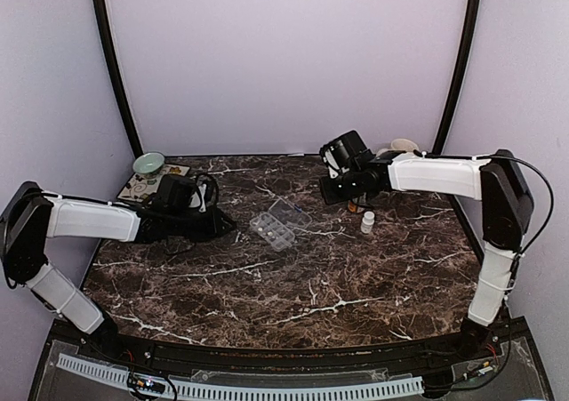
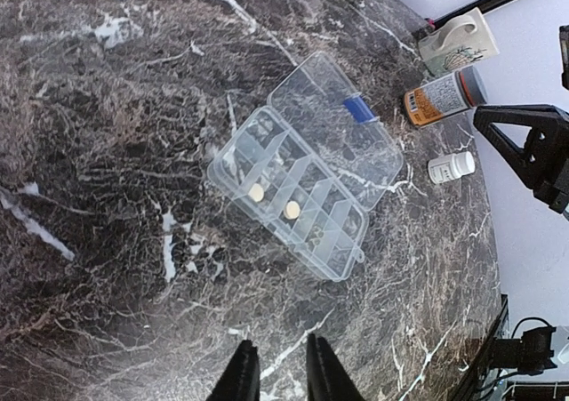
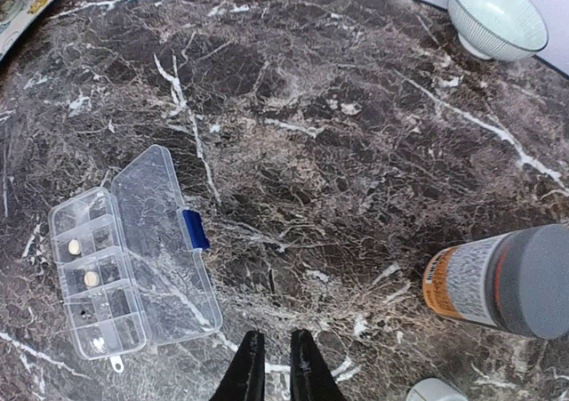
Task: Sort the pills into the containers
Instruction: Close the lid of the pill container.
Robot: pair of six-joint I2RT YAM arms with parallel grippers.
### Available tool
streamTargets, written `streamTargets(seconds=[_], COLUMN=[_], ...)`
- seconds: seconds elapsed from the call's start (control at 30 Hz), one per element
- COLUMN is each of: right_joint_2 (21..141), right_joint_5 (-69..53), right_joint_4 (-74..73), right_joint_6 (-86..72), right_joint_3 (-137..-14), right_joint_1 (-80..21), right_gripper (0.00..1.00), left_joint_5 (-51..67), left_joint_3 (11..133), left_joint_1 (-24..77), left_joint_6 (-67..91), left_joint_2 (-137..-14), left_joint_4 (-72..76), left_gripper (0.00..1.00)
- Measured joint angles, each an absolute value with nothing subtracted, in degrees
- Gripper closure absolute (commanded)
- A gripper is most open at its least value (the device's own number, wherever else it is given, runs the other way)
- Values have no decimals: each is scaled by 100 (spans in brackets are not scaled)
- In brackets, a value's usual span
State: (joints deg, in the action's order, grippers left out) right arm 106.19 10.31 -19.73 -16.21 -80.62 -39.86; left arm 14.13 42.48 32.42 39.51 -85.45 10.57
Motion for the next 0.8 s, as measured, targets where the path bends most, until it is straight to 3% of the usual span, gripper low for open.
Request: streamTargets(seconds=[0.2, 0.8], right_joint_2=[11365, 12287], right_joint_5=[722, -40], right_joint_4=[-1944, -1927], right_joint_6=[-1693, -1900], right_joint_3=[-8425, -9157], right_joint_1=[-3938, -3651], right_gripper=[93, 97], left_joint_5=[1472, 1678], left_joint_3=[4252, 4976], left_joint_1=[3315, 3468], left_joint_6=[4049, 4095], left_joint_2=[-8993, -10138], left_joint_4=[1057, 1061], left_gripper=[97, 100])
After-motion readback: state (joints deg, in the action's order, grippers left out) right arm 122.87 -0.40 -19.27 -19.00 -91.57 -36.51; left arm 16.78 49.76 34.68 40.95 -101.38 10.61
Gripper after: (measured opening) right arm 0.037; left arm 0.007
